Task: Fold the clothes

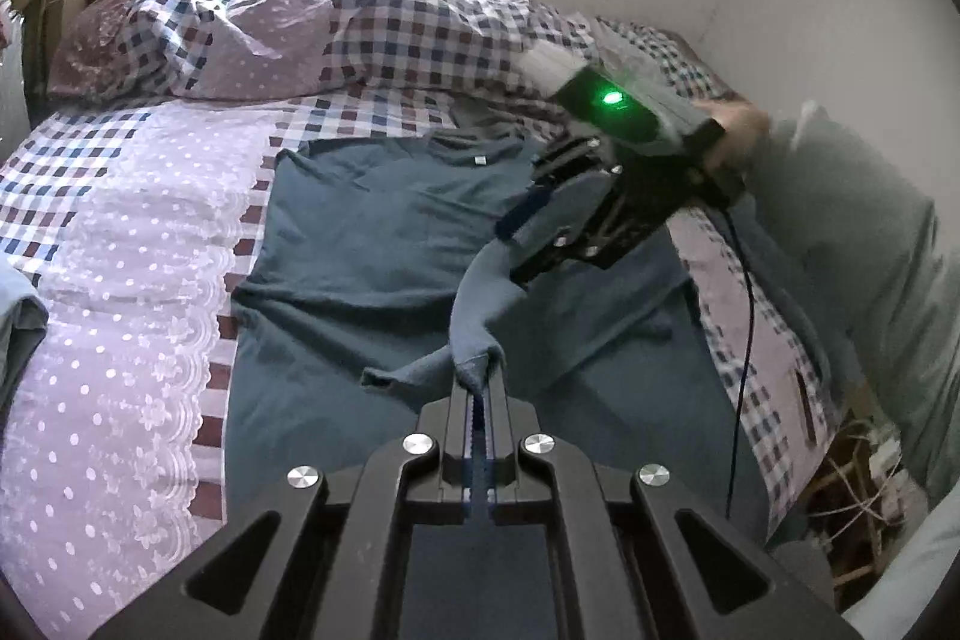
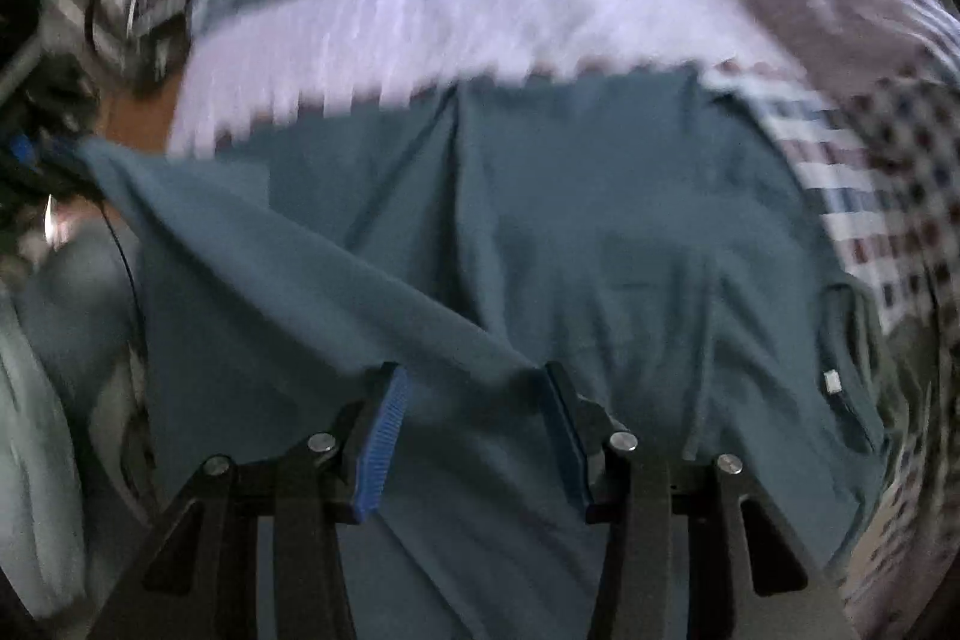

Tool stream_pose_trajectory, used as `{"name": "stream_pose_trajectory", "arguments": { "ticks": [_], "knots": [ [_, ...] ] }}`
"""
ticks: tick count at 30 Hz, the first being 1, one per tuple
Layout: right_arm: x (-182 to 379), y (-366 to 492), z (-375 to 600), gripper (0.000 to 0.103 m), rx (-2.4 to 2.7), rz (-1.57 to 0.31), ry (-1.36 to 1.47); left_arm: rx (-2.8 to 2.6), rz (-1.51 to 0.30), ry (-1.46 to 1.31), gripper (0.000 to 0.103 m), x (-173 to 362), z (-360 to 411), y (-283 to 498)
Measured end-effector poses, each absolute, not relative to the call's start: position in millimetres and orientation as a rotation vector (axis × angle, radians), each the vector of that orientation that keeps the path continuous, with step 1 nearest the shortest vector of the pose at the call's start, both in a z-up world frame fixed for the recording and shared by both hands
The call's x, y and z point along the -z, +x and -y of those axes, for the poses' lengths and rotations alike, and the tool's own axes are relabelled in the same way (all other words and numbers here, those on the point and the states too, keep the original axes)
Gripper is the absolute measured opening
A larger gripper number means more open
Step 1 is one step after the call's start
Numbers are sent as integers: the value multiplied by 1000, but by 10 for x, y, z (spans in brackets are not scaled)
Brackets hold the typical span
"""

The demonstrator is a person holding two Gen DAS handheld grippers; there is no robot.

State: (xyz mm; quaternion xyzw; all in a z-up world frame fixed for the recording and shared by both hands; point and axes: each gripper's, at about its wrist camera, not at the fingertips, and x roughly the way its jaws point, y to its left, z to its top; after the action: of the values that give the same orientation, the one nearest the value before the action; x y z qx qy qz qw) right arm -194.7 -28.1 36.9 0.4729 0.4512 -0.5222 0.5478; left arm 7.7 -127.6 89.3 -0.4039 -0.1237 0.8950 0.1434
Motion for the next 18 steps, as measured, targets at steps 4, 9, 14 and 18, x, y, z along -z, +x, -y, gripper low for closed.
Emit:
{"name": "stream_pose_trajectory", "arguments": {
  "ticks": [4, 9, 14, 18],
  "knots": [
    [-228, -1845, 435, 49, 1182, -1292, 1057, -2573, 342, -1174, 1, -815, 1294, 89],
    [-240, -1667, 551, 47, 1132, -1381, 943, -2580, 364, -1154, 1, -777, 1356, 128],
    [-172, -1641, 520, 1, 1180, -1394, 904, -2605, 398, -1171, 1, -756, 1496, 103],
    [-327, -1791, 414, 0, 1312, -1310, 888, -2635, 483, -1197, 1, -762, 1694, -88]
  ]
}}
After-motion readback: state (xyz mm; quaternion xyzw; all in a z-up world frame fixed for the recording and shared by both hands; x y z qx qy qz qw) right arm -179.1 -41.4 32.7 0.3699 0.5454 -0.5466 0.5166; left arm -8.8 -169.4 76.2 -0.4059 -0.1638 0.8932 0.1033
